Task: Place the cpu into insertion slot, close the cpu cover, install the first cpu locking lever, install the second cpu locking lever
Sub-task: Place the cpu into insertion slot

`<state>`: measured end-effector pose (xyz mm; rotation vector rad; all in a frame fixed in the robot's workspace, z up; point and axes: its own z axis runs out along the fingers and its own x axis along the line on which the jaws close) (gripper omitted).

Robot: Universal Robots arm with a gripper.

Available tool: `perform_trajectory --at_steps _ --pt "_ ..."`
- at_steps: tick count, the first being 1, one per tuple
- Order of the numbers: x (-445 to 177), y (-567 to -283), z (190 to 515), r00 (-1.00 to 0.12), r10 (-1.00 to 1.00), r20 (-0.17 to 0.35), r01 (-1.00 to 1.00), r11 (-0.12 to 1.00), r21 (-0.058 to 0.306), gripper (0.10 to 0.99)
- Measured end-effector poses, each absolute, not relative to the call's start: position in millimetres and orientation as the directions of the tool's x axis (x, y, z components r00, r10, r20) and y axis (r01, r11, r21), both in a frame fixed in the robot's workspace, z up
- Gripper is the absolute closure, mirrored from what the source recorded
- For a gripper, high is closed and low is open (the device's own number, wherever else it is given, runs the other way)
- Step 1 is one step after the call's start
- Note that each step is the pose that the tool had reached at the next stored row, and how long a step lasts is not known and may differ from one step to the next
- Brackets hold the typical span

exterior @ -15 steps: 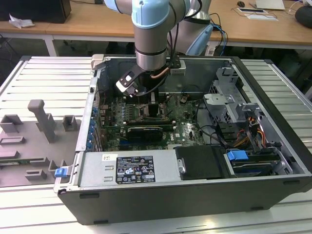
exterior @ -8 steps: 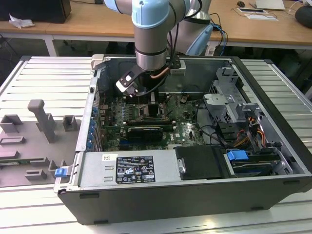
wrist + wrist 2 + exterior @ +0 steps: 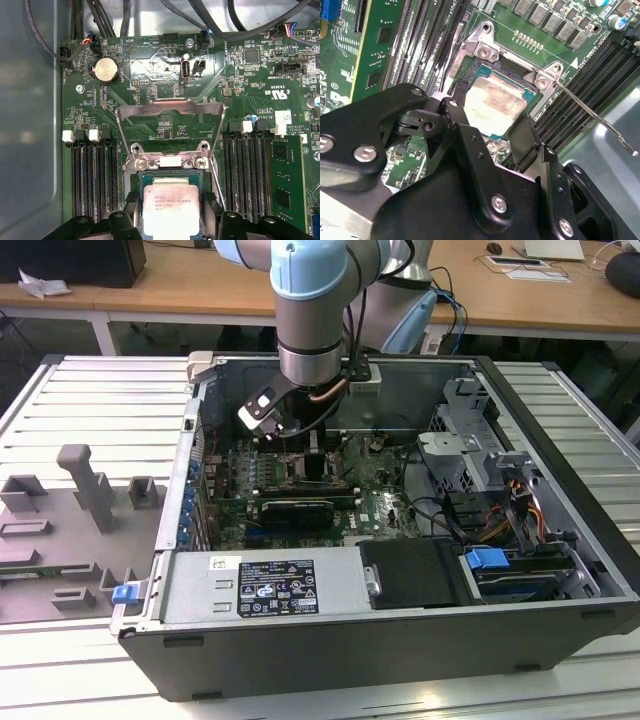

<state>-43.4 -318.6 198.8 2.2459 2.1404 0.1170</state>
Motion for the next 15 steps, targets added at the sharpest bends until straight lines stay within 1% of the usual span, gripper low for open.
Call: perform_trajectory --at_steps 4,5,7,8,12,15 --pt "-43 -319 202 0.047 0.998 0.029 0.996 -0.049 0.079 0.478" --pt "-43 -319 206 0.047 0.998 0.029 0.996 -0.049 0.078 0.490" --pt "-43 -319 209 0.047 0.998 0.029 0.996 -0.049 0.076 0.624" --pt "-43 -319 212 0.047 0.998 0.029 0.996 -0.049 0.074 0.741" --pt "-43 -319 217 0.047 0.998 0.029 0.996 -0.049 0.072 0.980" --pt "-43 -319 218 0.047 0.998 0.029 0.996 -0.049 0.072 0.980"
